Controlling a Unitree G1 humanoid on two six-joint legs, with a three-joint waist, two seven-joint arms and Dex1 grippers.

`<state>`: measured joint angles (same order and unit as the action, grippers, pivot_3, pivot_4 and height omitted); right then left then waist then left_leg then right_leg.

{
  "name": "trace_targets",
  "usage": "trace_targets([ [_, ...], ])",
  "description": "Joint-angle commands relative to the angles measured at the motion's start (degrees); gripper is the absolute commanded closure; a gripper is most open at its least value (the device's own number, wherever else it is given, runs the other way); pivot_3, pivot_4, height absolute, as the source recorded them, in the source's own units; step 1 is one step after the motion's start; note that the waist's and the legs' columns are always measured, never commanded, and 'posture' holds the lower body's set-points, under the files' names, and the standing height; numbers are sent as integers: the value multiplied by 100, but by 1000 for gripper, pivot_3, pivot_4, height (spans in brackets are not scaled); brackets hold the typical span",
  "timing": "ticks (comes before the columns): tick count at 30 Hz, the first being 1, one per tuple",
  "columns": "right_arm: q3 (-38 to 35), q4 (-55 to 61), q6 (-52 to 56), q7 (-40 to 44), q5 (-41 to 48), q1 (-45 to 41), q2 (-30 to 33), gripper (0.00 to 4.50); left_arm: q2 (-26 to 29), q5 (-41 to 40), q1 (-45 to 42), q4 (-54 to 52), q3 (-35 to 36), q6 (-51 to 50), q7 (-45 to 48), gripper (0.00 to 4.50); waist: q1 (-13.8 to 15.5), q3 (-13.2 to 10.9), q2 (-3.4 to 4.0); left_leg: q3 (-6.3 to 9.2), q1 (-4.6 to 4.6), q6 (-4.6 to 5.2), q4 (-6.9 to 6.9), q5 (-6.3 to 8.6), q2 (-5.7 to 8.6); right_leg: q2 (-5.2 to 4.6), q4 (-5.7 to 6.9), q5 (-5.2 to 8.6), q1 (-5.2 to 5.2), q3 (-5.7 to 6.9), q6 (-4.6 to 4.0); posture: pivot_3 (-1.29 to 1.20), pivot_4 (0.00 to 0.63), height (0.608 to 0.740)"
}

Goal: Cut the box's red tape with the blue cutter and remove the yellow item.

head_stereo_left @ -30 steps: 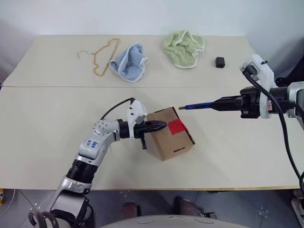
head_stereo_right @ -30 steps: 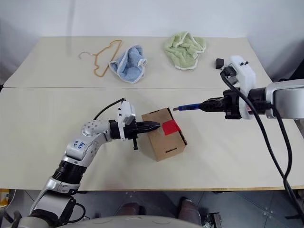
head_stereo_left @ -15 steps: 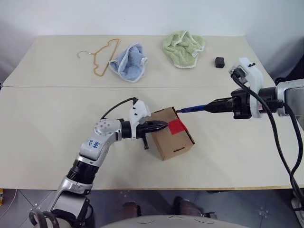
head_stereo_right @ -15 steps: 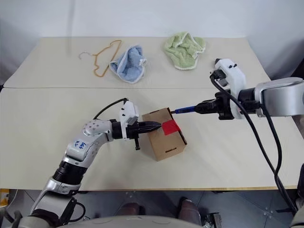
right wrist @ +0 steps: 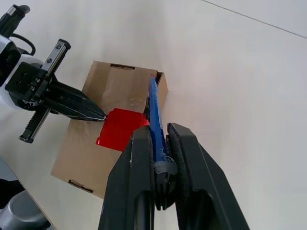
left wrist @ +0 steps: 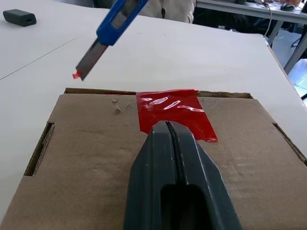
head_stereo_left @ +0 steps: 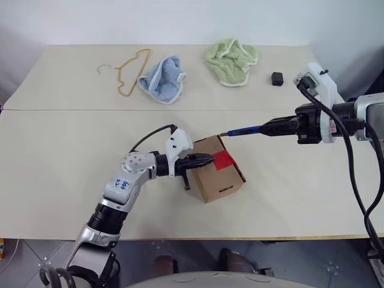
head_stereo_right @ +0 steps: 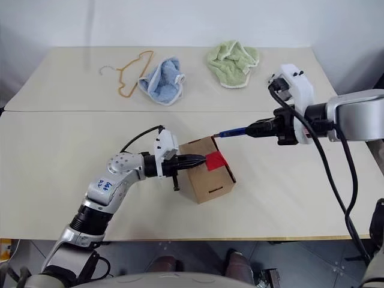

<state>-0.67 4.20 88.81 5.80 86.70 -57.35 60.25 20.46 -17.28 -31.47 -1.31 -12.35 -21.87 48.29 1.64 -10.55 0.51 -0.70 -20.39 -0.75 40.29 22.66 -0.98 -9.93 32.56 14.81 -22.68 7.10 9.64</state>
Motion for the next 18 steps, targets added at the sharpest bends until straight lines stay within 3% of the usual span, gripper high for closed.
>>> trace_targets([
  [1, -297, 211, 16, -14, 75, 118, 22, 4349, -6, 146, 156, 103, -167, -53, 37, 4500, -3, 0, 0, 0, 0, 0, 0, 0, 0, 0, 0, 0, 0, 0, 0, 0, 150, 740],
  [8, -416, 307, 14, -15, 90, 324, 52, 4349, 15, 149, 169, 103, -170, -47, 63, 4500, -6, 1, 1, -1, 2, 0, 1, 0, 0, 0, 3, 0, 0, -1, 0, 0, 150, 740],
  [18, -39, 254, -142, -526, 1042, 292, -35, 4349, -22, 201, 130, 138, -214, -60, 33, 4500, -14, 1, 1, -1, 4, 0, 2, 0, 0, 0, 7, 0, 0, -2, 0, 0, 150, 740],
])
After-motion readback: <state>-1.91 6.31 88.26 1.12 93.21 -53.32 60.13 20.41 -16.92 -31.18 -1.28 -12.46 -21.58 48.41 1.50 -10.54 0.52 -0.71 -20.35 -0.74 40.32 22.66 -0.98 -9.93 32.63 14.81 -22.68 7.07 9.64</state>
